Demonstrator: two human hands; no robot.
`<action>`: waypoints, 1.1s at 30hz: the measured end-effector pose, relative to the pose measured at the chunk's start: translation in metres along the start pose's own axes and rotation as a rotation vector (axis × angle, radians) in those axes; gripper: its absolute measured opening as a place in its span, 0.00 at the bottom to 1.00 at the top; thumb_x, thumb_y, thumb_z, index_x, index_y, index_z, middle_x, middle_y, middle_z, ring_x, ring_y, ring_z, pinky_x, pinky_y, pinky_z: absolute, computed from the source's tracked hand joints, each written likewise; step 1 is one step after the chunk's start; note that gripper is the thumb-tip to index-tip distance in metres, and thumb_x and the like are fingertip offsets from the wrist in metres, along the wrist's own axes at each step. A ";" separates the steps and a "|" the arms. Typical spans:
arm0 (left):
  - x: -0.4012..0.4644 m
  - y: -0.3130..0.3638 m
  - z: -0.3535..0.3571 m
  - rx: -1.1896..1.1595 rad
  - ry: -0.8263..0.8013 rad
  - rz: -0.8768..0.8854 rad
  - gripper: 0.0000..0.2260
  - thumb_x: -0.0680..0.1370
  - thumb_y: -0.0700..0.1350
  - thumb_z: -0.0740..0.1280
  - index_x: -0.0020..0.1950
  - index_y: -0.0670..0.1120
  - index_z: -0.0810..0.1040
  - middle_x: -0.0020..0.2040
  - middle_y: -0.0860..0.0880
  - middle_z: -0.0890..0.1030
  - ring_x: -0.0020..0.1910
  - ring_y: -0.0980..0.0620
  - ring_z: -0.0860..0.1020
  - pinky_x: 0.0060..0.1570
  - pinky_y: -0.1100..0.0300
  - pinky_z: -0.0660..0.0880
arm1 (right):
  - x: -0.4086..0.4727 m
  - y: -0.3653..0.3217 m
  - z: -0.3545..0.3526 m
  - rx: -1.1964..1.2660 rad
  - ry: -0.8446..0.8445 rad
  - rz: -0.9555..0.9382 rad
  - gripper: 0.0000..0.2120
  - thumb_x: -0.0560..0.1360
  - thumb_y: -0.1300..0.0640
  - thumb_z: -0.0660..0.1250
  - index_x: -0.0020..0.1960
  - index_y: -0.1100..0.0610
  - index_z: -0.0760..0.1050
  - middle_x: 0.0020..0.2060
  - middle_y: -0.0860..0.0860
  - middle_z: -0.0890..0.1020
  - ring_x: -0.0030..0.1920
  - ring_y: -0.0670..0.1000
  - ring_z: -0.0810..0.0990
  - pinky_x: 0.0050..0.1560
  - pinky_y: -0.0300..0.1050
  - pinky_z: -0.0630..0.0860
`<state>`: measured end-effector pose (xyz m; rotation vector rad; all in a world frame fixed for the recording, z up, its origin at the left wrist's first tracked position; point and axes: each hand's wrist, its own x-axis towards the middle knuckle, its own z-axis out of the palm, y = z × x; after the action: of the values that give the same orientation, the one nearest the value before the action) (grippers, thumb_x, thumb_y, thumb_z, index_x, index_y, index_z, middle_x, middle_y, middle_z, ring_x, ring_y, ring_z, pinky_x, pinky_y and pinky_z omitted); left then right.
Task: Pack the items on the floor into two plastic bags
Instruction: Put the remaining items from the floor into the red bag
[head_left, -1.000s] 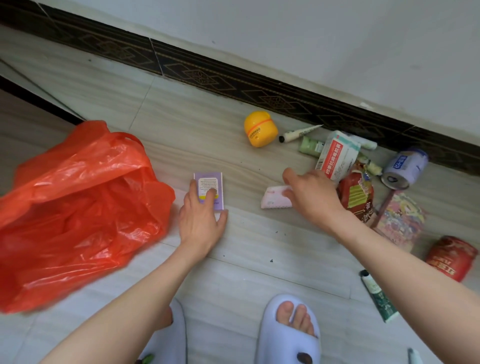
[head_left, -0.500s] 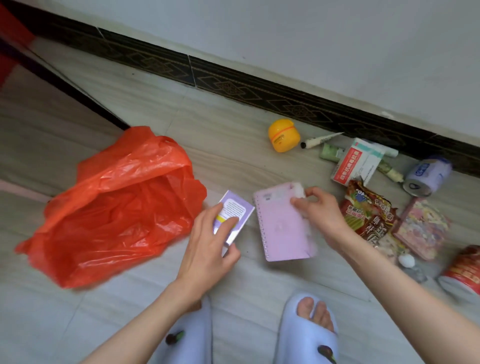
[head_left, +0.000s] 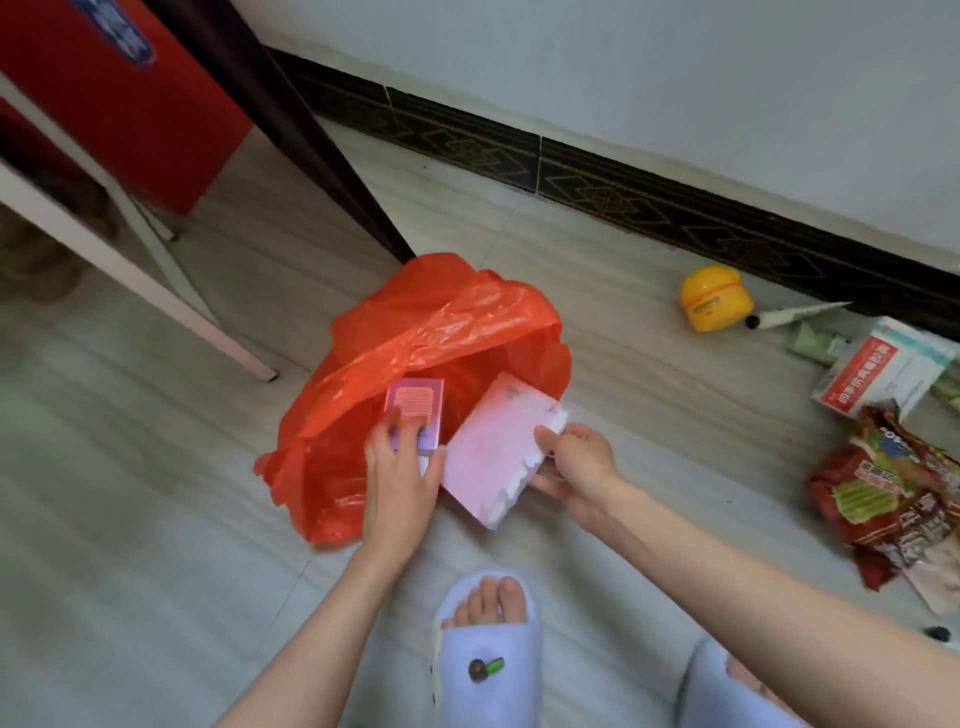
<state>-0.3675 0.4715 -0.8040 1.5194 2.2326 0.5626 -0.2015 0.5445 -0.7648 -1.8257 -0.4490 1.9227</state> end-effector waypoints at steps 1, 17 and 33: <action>0.005 -0.002 0.004 0.041 -0.043 0.017 0.20 0.74 0.49 0.61 0.62 0.41 0.72 0.65 0.35 0.69 0.62 0.36 0.68 0.62 0.51 0.65 | 0.005 -0.001 0.002 0.067 0.019 0.008 0.11 0.77 0.66 0.59 0.37 0.57 0.64 0.35 0.55 0.75 0.34 0.51 0.76 0.36 0.46 0.79; 0.057 0.038 -0.056 0.211 0.237 0.361 0.15 0.74 0.37 0.69 0.60 0.45 0.76 0.57 0.43 0.77 0.53 0.42 0.75 0.48 0.51 0.69 | 0.031 -0.013 0.030 0.319 -0.086 0.013 0.09 0.79 0.65 0.56 0.57 0.60 0.70 0.51 0.58 0.79 0.50 0.56 0.79 0.51 0.50 0.75; 0.114 0.068 -0.087 -0.394 0.054 -0.105 0.05 0.76 0.42 0.66 0.44 0.49 0.81 0.41 0.53 0.81 0.40 0.58 0.77 0.47 0.61 0.73 | 0.096 -0.042 0.018 -0.367 0.130 -0.371 0.11 0.71 0.53 0.68 0.52 0.53 0.77 0.49 0.54 0.79 0.48 0.53 0.78 0.52 0.49 0.74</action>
<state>-0.3989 0.5907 -0.7044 1.1929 2.0683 0.9545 -0.2178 0.6317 -0.8235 -1.9035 -1.0709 1.5330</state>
